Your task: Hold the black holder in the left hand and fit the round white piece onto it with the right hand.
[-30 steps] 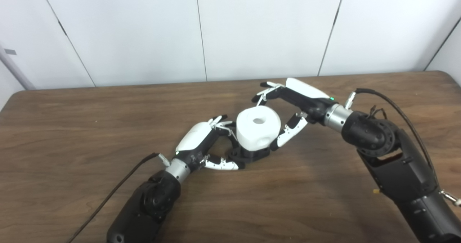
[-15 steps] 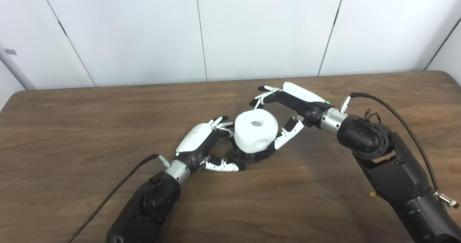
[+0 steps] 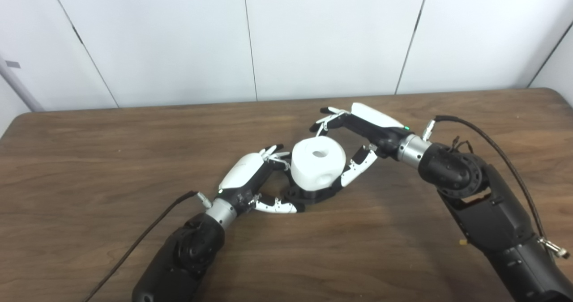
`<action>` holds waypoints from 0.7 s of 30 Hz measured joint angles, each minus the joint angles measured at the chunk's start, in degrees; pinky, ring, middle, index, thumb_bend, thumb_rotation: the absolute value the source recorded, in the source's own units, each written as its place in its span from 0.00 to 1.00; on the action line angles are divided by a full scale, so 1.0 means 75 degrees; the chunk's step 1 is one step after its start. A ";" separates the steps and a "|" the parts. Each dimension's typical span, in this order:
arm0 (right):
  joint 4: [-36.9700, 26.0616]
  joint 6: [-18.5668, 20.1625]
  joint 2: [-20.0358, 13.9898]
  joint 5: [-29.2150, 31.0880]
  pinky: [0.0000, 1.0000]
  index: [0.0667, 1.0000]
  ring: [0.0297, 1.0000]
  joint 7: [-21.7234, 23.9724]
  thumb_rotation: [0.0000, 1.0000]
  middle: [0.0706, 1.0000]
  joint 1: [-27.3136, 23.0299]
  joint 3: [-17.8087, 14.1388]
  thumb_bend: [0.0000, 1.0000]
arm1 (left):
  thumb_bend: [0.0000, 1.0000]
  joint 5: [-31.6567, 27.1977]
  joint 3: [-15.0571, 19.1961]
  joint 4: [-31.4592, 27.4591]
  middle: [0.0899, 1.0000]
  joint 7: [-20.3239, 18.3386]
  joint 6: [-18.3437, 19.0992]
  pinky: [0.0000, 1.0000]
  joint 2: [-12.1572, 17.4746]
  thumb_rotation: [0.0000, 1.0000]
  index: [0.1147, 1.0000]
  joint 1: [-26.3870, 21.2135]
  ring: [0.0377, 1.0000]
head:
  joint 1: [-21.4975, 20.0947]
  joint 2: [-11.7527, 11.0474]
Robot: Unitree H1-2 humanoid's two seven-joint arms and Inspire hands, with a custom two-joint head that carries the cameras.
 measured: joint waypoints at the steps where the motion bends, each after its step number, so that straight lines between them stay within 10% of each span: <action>1: 0.0000 -0.0002 0.0002 0.0001 1.00 0.44 0.98 -0.0004 0.14 0.80 0.0000 0.0013 0.53 | 0.52 0.0000 0.0001 0.0000 0.87 0.0000 0.0000 1.00 0.0000 0.06 0.41 0.0001 1.00 | 0.0000 0.0023; 21: 0.0207 -0.0147 0.0029 -0.0022 1.00 0.44 0.98 0.0016 0.14 0.80 0.0046 0.0167 0.53 | 0.52 0.0011 0.0005 -0.0185 0.86 -0.0090 0.0217 1.00 -0.0026 0.06 0.41 0.0052 1.00 | 0.0035 0.0059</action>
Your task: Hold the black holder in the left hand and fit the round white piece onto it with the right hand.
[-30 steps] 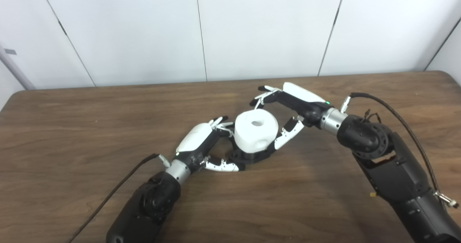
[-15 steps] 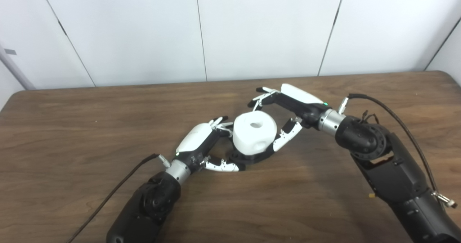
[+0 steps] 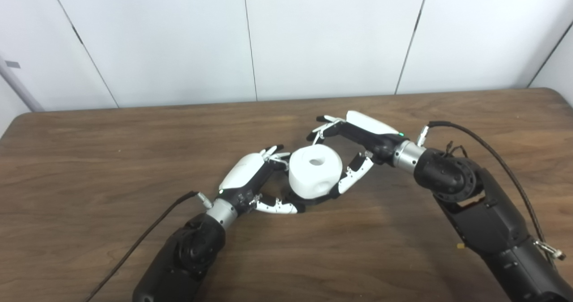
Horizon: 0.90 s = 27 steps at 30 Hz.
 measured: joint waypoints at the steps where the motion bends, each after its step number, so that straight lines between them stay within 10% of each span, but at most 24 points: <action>1: 0.0000 0.0000 -0.0007 -0.0002 1.00 0.44 0.98 0.0004 0.14 0.80 0.0000 0.0005 0.53 | 0.52 0.0000 0.0000 0.0000 0.86 0.0000 -0.0003 1.00 0.0000 0.06 0.41 0.0000 1.00 | 0.0000 0.0000; 4: -0.0002 0.0003 -0.0020 -0.0013 1.00 0.45 0.98 0.0029 0.15 0.80 0.0000 0.0017 0.52 | 0.52 -0.0001 0.0000 0.0000 0.86 0.0000 -0.0004 1.00 0.0000 0.06 0.41 0.0001 1.00 | 0.0000 0.0012; 5: -0.0004 0.0003 -0.0025 -0.0029 1.00 0.51 0.99 0.0036 0.30 0.82 0.0000 0.0027 0.75 | 0.52 -0.0001 0.0001 0.0000 0.86 0.0001 -0.0006 1.00 0.0000 0.06 0.41 0.0002 1.00 | 0.0000 0.0012; 9: -0.0081 0.0021 -0.0154 -0.0273 1.00 0.65 1.00 0.0131 0.46 0.86 -0.0013 0.0173 0.96 | 0.52 -0.0001 0.0002 0.0001 0.86 0.0004 -0.0017 1.00 0.0000 0.06 0.41 0.0004 1.00 | -0.0023 0.0023; 17: -0.0502 0.0521 -0.0312 -0.0529 1.00 0.89 1.00 0.0540 0.47 0.93 -0.0006 0.0280 1.00 | 0.52 -0.0001 0.0003 -0.0004 0.86 0.0001 -0.0020 1.00 -0.0005 0.06 0.41 0.0011 1.00 | -0.0012 0.0035; 27: -0.0571 0.0765 -0.0311 -0.0505 1.00 0.89 1.00 0.0603 0.45 0.96 -0.0005 0.0253 0.97 | 0.52 -0.0005 0.0004 0.0007 0.85 0.0001 -0.0038 1.00 -0.0005 0.06 0.41 0.0010 1.00 | -0.0012 0.0012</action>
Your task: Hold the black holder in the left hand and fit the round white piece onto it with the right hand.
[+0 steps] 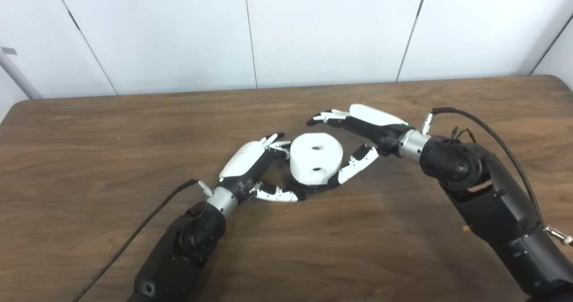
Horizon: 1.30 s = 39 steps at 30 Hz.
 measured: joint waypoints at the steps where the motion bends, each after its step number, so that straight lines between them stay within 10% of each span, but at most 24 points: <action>1: 0.0000 -0.0001 0.0000 0.0004 1.00 0.89 1.00 0.0000 0.46 0.96 0.0000 0.0000 0.97 | 0.52 -0.0001 0.0001 0.0003 0.85 0.0000 -0.0002 1.00 0.0000 0.06 0.41 0.0000 1.00 | 0.0000 0.0000; 14: -0.0014 0.0002 -0.0019 0.0101 1.00 0.88 1.00 0.0006 0.44 0.95 0.0000 -0.0052 0.96 | 0.52 -0.0015 0.0032 0.0048 0.85 0.0006 -0.0087 1.00 0.0000 0.06 0.41 -0.0002 1.00 | -0.0035 -0.0059; 25: -0.0267 0.0946 -0.0796 0.0172 0.93 0.99 1.00 0.0756 0.11 1.00 0.0250 -0.0111 0.89 | 0.52 -0.0053 0.0125 0.0175 0.85 -0.0059 -0.0387 1.00 0.0093 0.06 0.41 -0.0011 1.00 | -0.0070 -0.0152; 34: -0.0481 0.1548 -0.0874 0.0344 0.93 1.00 1.00 0.0874 0.01 1.00 0.0493 -0.0239 0.94 | 0.52 -0.0122 0.0236 0.0187 0.85 -0.0267 -0.0590 1.00 0.0269 0.05 0.41 -0.0010 1.00 | -0.0129 -0.0211; 39: -0.0440 0.1524 -0.0778 0.0651 0.90 0.98 1.00 0.0402 0.03 1.00 0.0861 -0.0789 0.79 | 0.52 -0.0159 0.0287 0.0238 0.85 -0.0336 -0.0669 1.00 0.0320 0.05 0.41 -0.0015 1.00 | -0.0164 -0.0246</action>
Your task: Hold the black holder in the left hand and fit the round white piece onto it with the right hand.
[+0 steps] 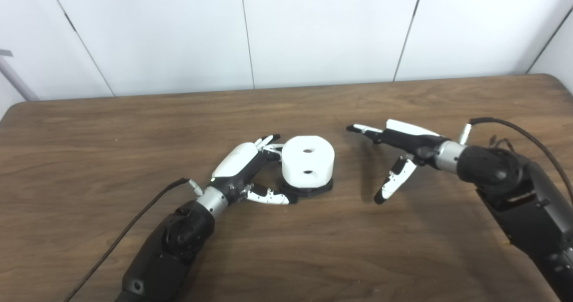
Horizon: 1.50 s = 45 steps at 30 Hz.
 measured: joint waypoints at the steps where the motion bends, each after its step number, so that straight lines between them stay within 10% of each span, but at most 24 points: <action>1: -0.0002 0.0002 0.0093 -0.0008 0.89 0.98 1.00 -0.0272 0.04 0.99 0.0129 -0.0095 0.76 | 0.52 -0.0017 0.0021 0.0019 0.85 -0.0004 -0.0042 1.00 0.0029 0.06 0.41 0.0005 1.00 | -0.0012 0.0000; 8: 0.0017 -0.0092 0.1293 0.0254 0.87 0.91 0.95 -0.1892 0.08 0.96 0.0812 -0.0806 0.57 | 0.62 0.0038 0.0092 0.0050 0.89 -0.0004 -0.0087 1.00 0.0174 0.07 0.46 0.0008 1.00 | 0.0000 -0.0047; 10: 0.0053 -0.0201 0.1729 0.0412 0.87 0.89 0.93 -0.2349 0.14 0.94 0.1008 -0.1035 0.56 | 0.90 0.0162 0.0094 0.0029 0.92 0.0007 -0.0015 1.00 0.0206 0.12 0.62 0.0009 1.00 | 0.0012 -0.0023; 15: 0.0276 -0.0614 0.2531 0.0554 0.85 0.91 0.92 -0.3329 0.32 0.93 0.1163 -0.1241 0.49 | 1.00 0.0445 0.0036 -0.0280 1.00 -0.0214 0.0467 1.00 0.0270 0.23 0.98 -0.0024 1.00 | -0.0035 -0.0082; 23: 0.0716 -0.1008 0.3168 0.1071 0.86 0.90 0.92 -0.4197 0.78 0.93 0.1168 -0.1673 0.46 | 1.00 -0.0123 0.0483 -0.0499 1.00 -0.0928 0.0832 1.00 0.0777 0.22 1.00 -0.0057 1.00 | -0.0082 -0.0152; 33: 0.1103 -0.1555 0.3438 0.1678 0.86 0.87 0.92 -0.4618 0.76 0.91 0.1306 -0.1847 0.46 | 1.00 -0.1473 0.1131 -0.0643 1.00 -0.1738 0.1342 1.00 0.1563 0.16 1.00 0.0007 1.00 | 0.0093 -0.0421; 38: 0.1492 -0.2051 0.3466 0.2261 0.90 0.90 0.95 -0.4663 0.79 0.94 0.1327 -0.2084 0.40 | 0.98 -0.2128 0.1670 -0.0815 1.00 -0.1675 0.1533 0.94 0.1617 0.53 1.00 0.0345 1.00 | 0.0222 -0.0597; 45: 0.2150 -0.2971 0.3465 0.2949 1.00 0.99 1.00 -0.4584 0.99 0.97 0.1366 -0.2183 0.50 | 0.88 -0.2442 0.2543 -0.0555 1.00 0.0131 0.0940 0.96 0.0214 0.90 1.00 0.0977 1.00 | 0.0293 -0.0890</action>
